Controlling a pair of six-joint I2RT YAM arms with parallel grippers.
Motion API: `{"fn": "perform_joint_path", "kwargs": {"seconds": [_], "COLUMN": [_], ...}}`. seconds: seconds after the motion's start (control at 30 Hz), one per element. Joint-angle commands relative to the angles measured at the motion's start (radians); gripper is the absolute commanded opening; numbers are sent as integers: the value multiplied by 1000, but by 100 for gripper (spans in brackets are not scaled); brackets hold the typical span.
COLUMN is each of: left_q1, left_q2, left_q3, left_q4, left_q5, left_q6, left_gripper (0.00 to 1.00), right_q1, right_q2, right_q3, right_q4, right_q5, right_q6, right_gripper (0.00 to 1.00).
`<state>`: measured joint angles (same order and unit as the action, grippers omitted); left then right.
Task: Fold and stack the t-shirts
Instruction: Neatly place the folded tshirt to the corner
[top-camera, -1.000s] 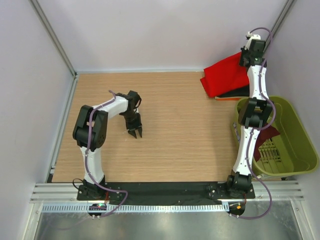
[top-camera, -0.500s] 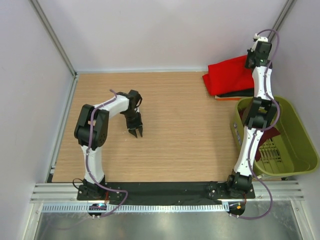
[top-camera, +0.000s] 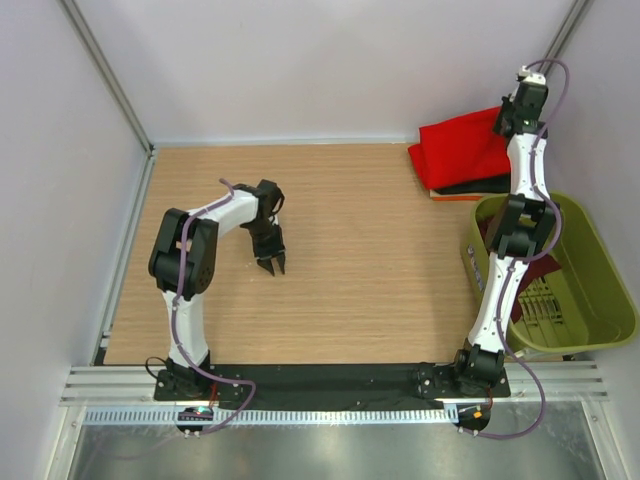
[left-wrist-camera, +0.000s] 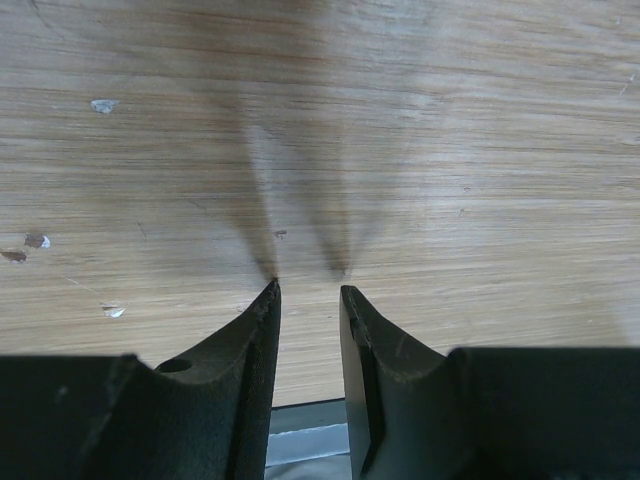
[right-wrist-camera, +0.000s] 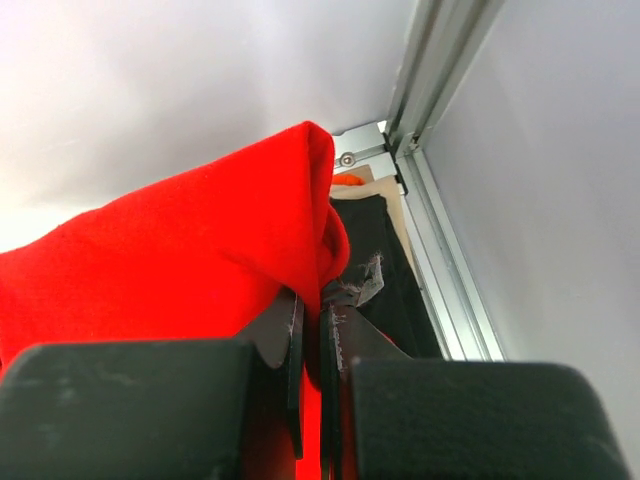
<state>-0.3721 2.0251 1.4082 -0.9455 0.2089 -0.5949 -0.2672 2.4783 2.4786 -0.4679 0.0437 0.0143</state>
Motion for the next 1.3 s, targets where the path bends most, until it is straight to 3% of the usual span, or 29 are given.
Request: {"fn": "perform_joint_path", "kwargs": {"seconds": [0.0,0.07,0.17,0.23,0.3,0.33,0.47,0.63,0.83,1.27], "left_q1": [-5,-5,-5,-5,-5,-7,-7,-7,-8,-8], "left_q2": [4,3,-11,-20,-32,-37,-71,-140,-193,-212], "left_q3": [26,35,67,101,127,136,130,101,37,44], "left_q4": [-19,-28,-50,-65,-76,-76,-68,-53,-29,-27], "left_q5": [-26,-28,-28,-29,-28,-20,0,-11,-8,-8], "left_q6": [0,0,-6,-14,-20,-31,-49,-45,-31,-28], "left_gripper": [31,31,32,33,33,33,33,34,34,34], "right_q1": [-43,-44,-44,-44,-44,-43,-44,-15,75,183], "right_q2": [-2,4,1,-25,-48,-79,-162,-243,-260,-168], "right_q3": [-9,-3,14,-4,-29,-59,-148,-280,-377,-385], "right_q4": [129,135,126,126,121,121,109,72,20,-175], "right_q5": [51,62,85,88,113,119,134,46,-92,-82], "right_q6": [53,65,90,114,137,159,222,273,199,164], "right_gripper": [7,14,15,25,48,55,61,52,39,22]}}
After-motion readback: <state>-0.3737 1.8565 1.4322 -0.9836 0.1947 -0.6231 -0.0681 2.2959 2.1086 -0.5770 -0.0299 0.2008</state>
